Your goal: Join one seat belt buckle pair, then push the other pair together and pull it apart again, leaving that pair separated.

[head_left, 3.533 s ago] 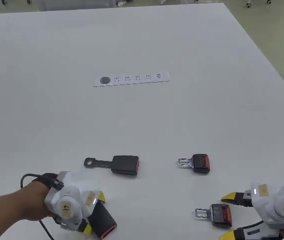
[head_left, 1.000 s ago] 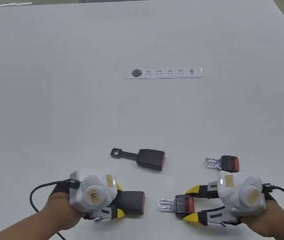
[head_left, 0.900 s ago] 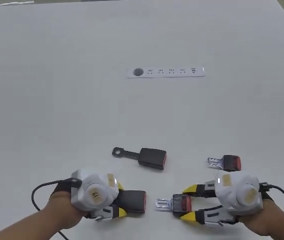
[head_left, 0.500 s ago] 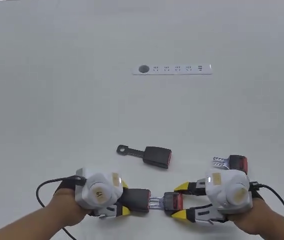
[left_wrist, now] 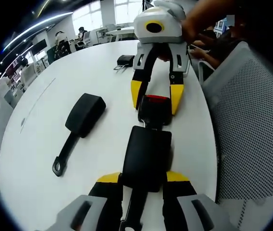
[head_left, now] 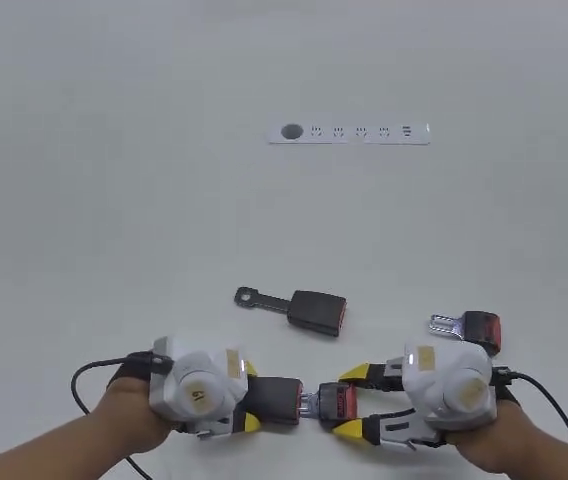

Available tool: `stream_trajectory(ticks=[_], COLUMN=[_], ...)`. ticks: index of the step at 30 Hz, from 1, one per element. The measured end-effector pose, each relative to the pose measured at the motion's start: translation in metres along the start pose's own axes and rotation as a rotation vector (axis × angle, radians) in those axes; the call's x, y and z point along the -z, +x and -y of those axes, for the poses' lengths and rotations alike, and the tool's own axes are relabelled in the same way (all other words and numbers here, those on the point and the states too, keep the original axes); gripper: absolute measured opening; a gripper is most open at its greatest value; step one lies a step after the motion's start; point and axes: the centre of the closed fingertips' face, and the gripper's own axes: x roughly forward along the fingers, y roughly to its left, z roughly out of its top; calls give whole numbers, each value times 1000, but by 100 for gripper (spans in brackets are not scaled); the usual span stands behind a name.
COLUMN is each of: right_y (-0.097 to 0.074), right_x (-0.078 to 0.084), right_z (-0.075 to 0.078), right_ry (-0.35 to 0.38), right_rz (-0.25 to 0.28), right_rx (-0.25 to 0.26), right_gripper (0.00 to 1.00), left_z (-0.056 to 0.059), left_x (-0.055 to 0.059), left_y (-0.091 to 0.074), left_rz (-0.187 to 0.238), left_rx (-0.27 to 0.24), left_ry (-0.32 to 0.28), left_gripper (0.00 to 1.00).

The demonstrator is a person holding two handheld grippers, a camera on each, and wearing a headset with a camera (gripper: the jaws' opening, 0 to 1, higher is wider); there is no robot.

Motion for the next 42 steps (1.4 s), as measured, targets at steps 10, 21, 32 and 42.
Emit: stream_trajectory(ticks=[10, 21, 32, 42], right_y=[7, 12, 12, 12], right_x=[-5, -9, -8, -6], right_z=[-3, -3, -3, -2], right_ry=[59, 55, 18, -26], right_rz=[15, -29, -62, -70], right_rx=[37, 79, 73, 71], right_gripper=[33, 33, 34, 33], left_z=[0, -3, -5, -6], left_x=[0, -3, -2, 1], left_y=[0, 0, -1, -4], left_rz=[5, 5, 14, 76], left_rx=[-15, -10, 1, 6], left_ry=[-30, -18, -2, 2], left_gripper=[32, 32, 32, 31])
